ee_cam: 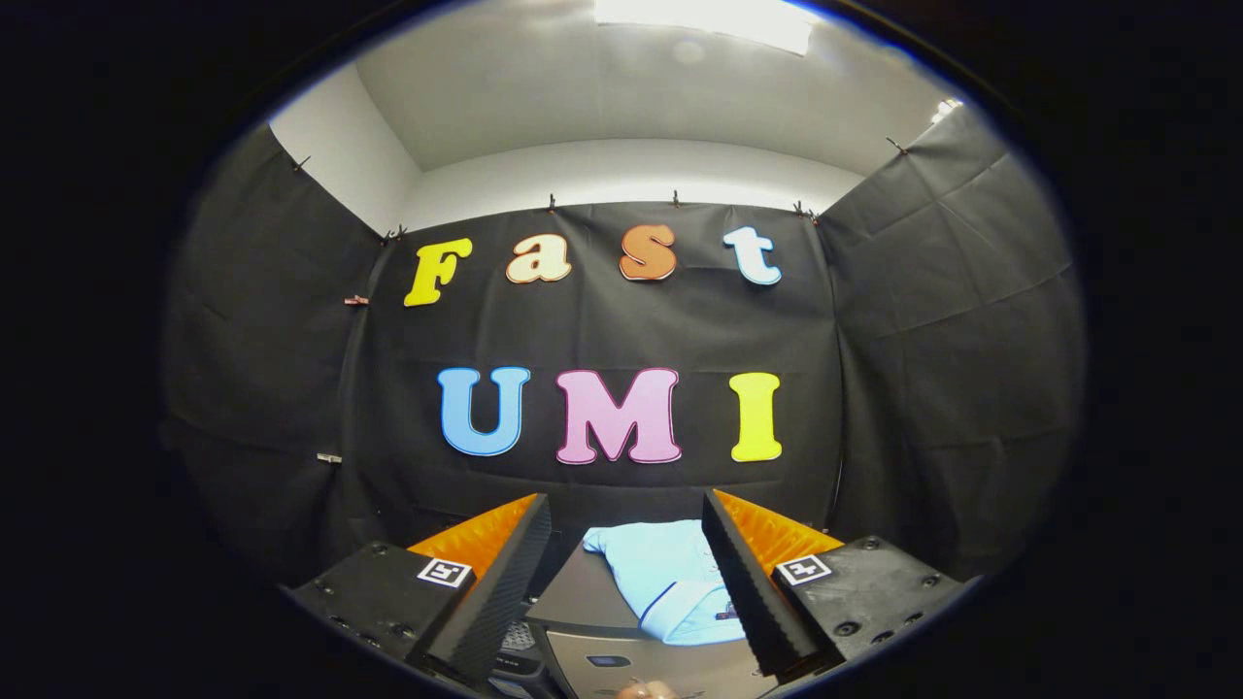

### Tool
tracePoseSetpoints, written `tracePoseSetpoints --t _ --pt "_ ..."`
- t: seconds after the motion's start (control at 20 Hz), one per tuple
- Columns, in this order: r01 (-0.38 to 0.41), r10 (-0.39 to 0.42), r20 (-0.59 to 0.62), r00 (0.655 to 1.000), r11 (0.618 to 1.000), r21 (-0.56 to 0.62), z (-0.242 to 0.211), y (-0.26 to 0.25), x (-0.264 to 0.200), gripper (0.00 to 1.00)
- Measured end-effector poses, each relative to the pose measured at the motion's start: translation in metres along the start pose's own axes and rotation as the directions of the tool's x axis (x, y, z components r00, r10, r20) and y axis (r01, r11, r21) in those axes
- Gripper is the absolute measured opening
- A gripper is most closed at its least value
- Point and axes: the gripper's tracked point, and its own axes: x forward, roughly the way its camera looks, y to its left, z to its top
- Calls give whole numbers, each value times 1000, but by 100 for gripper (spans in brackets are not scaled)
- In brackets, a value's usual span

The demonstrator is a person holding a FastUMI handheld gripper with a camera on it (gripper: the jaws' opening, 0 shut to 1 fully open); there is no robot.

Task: Put the clothes into the washing machine and then close the washing machine lid.

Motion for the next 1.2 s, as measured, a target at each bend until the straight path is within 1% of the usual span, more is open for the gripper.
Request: tracePoseSetpoints --t 0.4,0.85,1.2 --pt "7 -7 -8 1000 1000 -21 0 0 -3 98" --pt "36 -37 -22 999 999 -23 1 -13 -1 98" --pt "65 -67 -26 997 997 -45 8 -35 41 98"
